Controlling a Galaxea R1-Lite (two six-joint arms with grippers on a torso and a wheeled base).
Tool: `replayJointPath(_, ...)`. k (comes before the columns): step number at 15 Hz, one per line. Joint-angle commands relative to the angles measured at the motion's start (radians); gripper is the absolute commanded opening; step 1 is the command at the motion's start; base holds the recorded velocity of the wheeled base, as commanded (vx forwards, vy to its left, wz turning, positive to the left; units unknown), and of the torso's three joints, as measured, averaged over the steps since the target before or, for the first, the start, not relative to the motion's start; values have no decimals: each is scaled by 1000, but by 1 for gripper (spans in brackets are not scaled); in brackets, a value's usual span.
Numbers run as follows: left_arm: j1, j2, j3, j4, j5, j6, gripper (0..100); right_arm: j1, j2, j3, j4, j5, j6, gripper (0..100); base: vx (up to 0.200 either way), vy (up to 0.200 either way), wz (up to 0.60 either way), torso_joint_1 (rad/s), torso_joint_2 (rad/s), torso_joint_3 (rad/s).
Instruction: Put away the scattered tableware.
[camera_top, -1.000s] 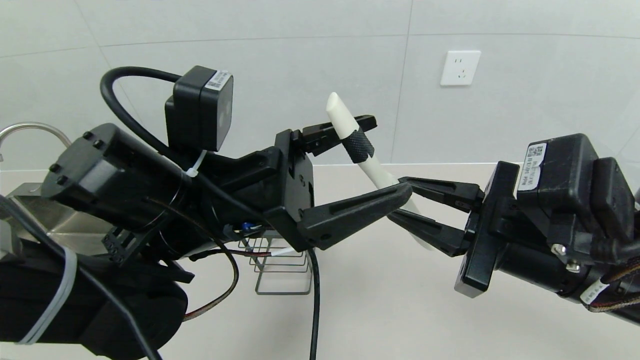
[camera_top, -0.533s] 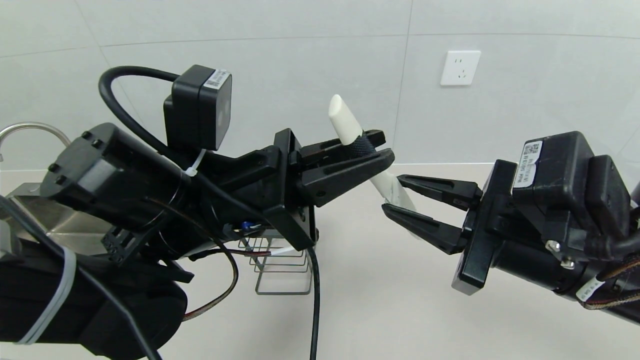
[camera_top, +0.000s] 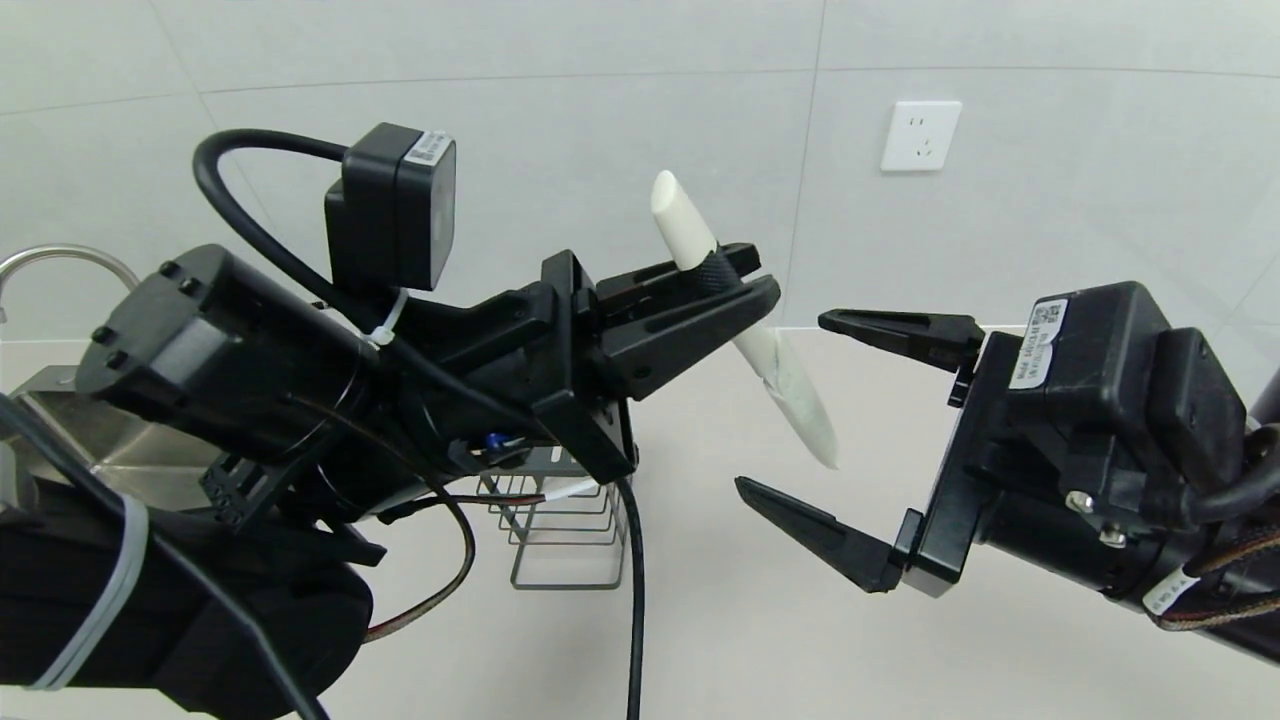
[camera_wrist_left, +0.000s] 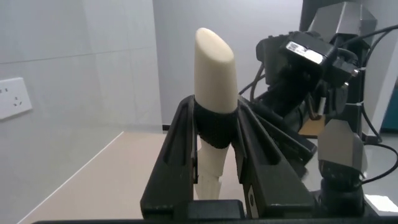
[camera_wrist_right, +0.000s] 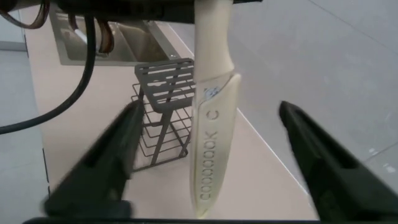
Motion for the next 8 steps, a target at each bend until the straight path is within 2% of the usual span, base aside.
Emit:
replayJointPath(1,4,5,-7,-1,61,1,0,-1,1,5,0,-1,1,100,0,0,0,0,0,0)
replayJointPath(3,38,11,-2,-1,146,11,0,-6,2,4,0,-25,35,100,0,0,0,0,0,0)
replayJointPath(5,108,3,35,28,187,60,0,-45,2,5,-1,-105,148,100,0,0,0,0,0,0)
replayJointPath(6,128,-6,72,52,219,76,0,-87,1,5,-1,-117,213,100,0,0,0,0,0,0)
replayJointPath(8,130,-41,148,58,253,77,0,-210,1,39,-13,-96,299,100,0,0,0,0,0,0)
